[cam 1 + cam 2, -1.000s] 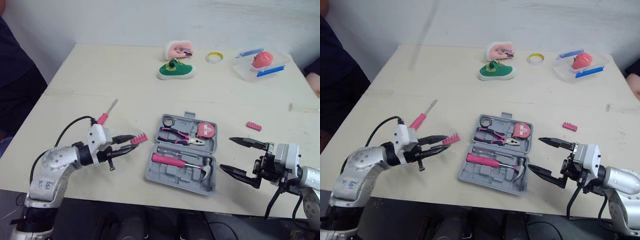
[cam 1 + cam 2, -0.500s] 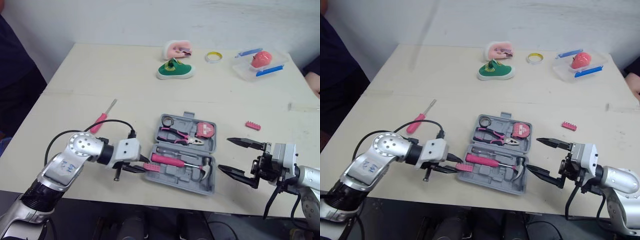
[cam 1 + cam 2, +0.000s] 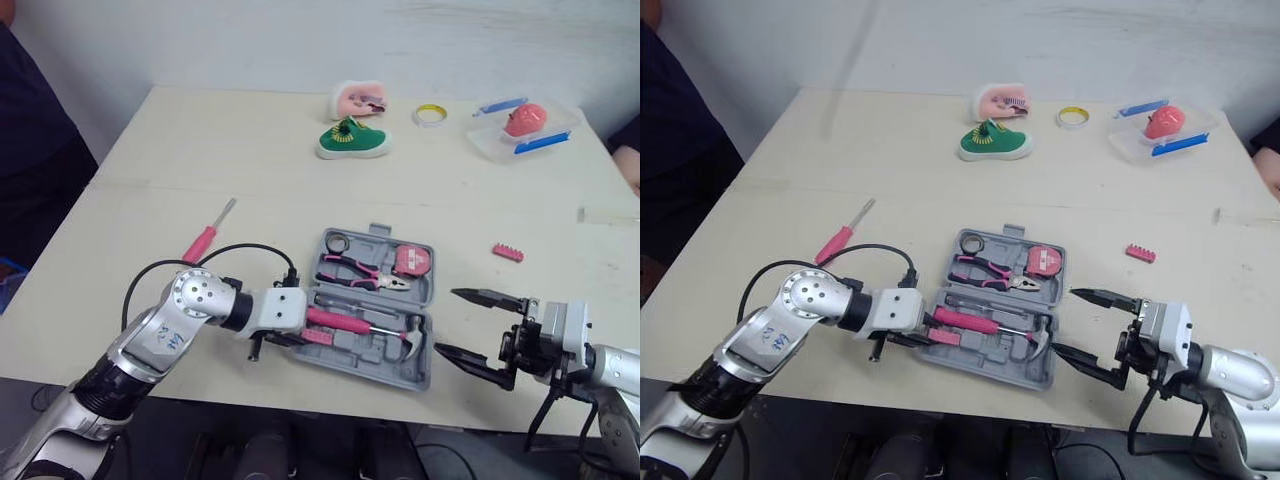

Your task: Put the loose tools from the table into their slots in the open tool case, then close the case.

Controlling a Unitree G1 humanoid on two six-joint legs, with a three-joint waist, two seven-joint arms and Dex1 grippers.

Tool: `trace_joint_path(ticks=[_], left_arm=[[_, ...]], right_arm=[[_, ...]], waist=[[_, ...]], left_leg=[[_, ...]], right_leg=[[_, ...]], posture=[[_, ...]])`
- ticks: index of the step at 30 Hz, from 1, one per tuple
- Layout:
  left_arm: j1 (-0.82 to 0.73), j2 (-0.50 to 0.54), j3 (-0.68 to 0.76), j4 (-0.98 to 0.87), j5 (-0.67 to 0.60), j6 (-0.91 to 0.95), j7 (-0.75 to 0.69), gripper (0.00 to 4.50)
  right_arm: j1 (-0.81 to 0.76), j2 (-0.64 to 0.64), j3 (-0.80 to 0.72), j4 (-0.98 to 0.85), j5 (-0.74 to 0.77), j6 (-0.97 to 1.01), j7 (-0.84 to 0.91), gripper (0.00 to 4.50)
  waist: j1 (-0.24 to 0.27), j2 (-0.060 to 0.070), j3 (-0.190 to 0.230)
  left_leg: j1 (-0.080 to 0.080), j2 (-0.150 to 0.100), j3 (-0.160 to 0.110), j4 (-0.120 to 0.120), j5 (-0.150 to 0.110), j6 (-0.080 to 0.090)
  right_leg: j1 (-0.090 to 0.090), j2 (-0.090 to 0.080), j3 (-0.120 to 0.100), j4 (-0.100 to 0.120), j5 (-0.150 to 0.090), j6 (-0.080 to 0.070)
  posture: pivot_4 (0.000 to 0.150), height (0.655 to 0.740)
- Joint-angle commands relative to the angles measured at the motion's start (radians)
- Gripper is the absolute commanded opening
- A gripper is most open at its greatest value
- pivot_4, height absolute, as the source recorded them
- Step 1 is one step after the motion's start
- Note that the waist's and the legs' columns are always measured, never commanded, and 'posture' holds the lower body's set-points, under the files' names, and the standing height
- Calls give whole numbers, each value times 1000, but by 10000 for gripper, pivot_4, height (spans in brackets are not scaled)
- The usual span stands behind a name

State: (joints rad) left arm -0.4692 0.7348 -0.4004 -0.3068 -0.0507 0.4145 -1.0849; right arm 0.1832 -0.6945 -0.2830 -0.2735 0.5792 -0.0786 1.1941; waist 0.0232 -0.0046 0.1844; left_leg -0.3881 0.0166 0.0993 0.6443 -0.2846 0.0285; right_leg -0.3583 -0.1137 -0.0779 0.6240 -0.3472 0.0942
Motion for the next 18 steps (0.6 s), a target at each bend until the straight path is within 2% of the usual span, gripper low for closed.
trace_joint_path(ticks=[1,10,14,16,18], left_arm=[[-7,-2,-17,9,33,-18,0,6483],[-8,-38,-25,40,72,-67,14,6483],[-6,-58,0,43,50,-93,17,6483],[-7,-67,13,38,32,-114,9,16730],[-7,-87,50,36,6,-171,20,22084]], right_arm=[[9,11,-14,-7,12,-31,14,45000],[45,1,-10,-13,36,-14,54,45000],[54,4,-20,-9,35,-17,60,45000],[56,5,-22,-5,34,-19,64,45000],[56,3,-24,-4,36,-17,67,45000]], waist=[[-1,0,0],[5,0,0],[3,0,0],[4,0,0],[3,0,0]], left_leg=[[0,0,0,1,0,0],[0,0,-1,3,-1,1],[0,0,-1,3,-1,1],[0,0,-2,3,-1,1],[0,0,-2,4,-1,2]], right_leg=[[0,0,0,0,0,0],[2,-1,0,1,0,0],[2,-1,0,1,0,0],[2,-1,0,1,0,0],[2,-1,0,1,0,0]], posture=[[1500,7400],[1500,7400],[1500,7400],[1500,7400],[1500,7400]])
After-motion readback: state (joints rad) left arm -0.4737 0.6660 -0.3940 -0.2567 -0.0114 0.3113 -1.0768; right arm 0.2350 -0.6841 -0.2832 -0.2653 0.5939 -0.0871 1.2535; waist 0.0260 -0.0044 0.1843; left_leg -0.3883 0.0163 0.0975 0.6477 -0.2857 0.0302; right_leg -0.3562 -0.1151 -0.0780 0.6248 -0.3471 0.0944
